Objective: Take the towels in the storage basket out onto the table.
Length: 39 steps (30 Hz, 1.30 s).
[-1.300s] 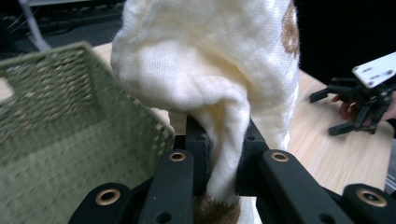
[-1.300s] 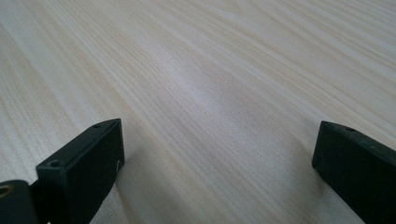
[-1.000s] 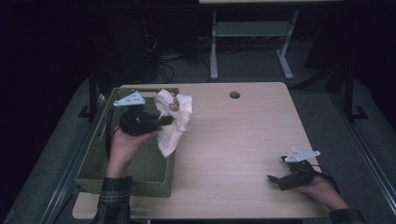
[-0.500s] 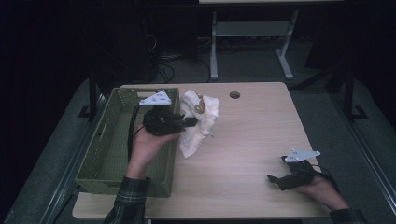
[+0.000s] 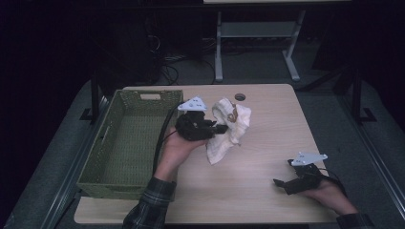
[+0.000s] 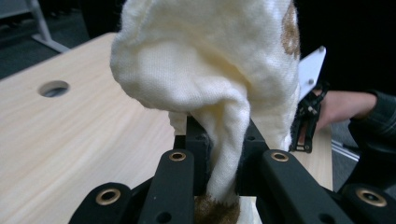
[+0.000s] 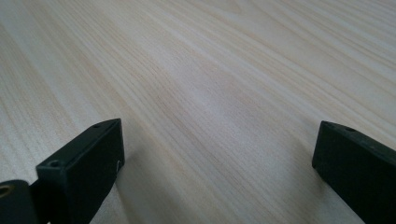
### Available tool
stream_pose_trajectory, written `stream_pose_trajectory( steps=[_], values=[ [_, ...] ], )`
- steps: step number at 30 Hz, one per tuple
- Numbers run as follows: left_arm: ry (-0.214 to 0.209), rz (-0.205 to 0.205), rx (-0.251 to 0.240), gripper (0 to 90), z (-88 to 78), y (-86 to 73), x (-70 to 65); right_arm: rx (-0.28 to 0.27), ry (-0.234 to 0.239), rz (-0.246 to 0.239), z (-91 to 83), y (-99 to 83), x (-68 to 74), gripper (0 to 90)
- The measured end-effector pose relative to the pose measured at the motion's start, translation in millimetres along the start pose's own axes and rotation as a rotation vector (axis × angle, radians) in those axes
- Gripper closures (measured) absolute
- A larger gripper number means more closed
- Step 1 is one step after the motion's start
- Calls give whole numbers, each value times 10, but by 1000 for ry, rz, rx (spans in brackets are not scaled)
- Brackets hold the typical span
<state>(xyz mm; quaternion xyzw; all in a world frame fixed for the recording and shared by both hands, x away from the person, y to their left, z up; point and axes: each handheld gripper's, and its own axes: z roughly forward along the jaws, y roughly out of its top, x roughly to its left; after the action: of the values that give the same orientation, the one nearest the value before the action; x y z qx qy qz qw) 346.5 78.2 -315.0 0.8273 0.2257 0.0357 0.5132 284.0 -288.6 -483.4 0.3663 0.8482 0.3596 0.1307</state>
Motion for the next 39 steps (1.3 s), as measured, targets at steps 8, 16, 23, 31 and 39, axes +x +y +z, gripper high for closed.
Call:
stream_pose_trajectory(
  steps=[8, 16, 23, 31, 39],
  values=[
    [4, -2, 28, 791, 240, -107, -43, 1, 1, 2, -1, 1, 1, 18],
    [3, 27, 65, 791, 483, -203, -96, 3, 1, 2, -3, 1, 1, 18],
    [14, 48, 103, 790, 701, -316, -142, 2, 0, -2, -1, 0, -2, 18],
    [19, 49, 137, 789, 953, -506, -147, 2, 0, -2, -1, 0, -2, 18],
    [37, 84, 175, 786, 1163, -718, -122, 3, -1, -4, -2, 0, -3, 18]
  ],
)
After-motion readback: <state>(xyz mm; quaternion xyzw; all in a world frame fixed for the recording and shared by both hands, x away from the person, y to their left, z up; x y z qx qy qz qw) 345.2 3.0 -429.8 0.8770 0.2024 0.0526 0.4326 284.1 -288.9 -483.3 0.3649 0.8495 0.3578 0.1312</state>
